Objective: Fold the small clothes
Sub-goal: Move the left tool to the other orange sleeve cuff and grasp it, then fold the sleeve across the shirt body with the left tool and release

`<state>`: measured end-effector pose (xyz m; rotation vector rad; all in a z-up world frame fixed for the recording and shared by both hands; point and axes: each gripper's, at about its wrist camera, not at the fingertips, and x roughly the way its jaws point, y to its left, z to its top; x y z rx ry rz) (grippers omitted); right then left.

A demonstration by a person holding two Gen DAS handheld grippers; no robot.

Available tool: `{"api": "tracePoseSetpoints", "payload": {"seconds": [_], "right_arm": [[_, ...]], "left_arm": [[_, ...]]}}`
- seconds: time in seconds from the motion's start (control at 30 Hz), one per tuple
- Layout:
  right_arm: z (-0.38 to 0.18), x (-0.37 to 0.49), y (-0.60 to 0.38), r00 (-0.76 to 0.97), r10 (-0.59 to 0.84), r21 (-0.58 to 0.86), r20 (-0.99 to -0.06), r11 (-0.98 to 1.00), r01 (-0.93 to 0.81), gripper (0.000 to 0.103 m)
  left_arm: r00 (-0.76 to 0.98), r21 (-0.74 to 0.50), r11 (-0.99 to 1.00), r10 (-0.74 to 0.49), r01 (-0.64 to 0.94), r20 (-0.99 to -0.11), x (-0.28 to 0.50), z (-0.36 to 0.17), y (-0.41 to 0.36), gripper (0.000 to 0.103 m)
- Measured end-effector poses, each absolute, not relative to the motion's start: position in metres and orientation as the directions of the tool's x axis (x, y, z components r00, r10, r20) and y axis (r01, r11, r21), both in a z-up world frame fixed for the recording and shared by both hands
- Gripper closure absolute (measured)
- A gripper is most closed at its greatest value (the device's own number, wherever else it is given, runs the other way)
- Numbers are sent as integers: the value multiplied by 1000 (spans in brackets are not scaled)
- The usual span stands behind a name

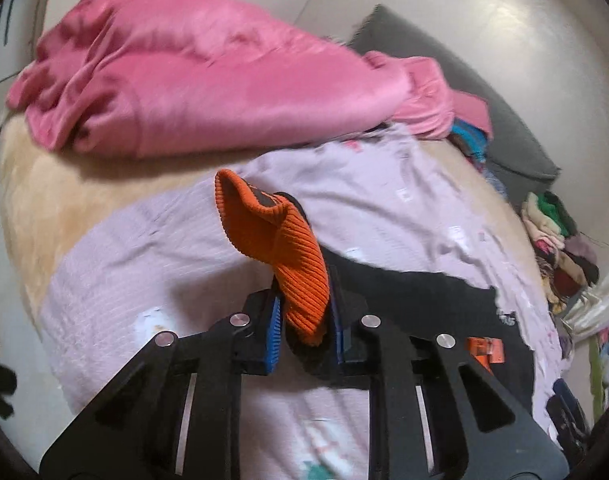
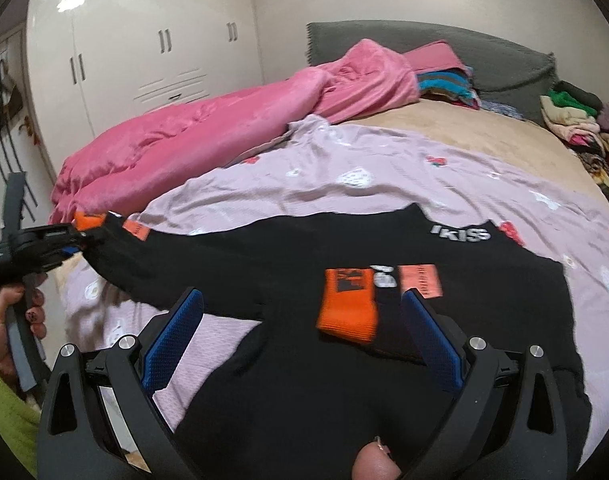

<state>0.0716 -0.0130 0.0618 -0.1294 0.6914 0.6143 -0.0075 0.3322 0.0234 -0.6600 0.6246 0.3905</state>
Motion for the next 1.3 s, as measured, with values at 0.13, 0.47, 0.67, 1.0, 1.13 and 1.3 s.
{"api": "tracePoseSetpoints", "payload": {"seconds": [0.13,0.47,0.67,1.0,1.13,1.3], "right_arm": [[66,79,-42,630,467,107,-621,846,-523,5],[69,89,-109,676,423,173,-603,897,-407,5],[67,93,-142,695,390,190,-604,917,-350,5],[60,97,-186,728,311,180,-611,950,-255,5],[60,98,-197,741,267,157,-616,963,-217,5],[58,97,-214,748,241,160,-618,971,-180,5]], "left_arm": [[786,-445,772,111,-453,-608,4,45,304,92],[826,-430,841,34,-329,-563,33,84,248,93],[828,-400,876,-3,-268,-561,52,95,212,93],[815,-363,914,-67,-181,-576,80,97,160,93],[803,-345,928,-99,-137,-587,92,94,134,94],[785,-334,938,-136,-95,-604,106,88,109,94]]}}
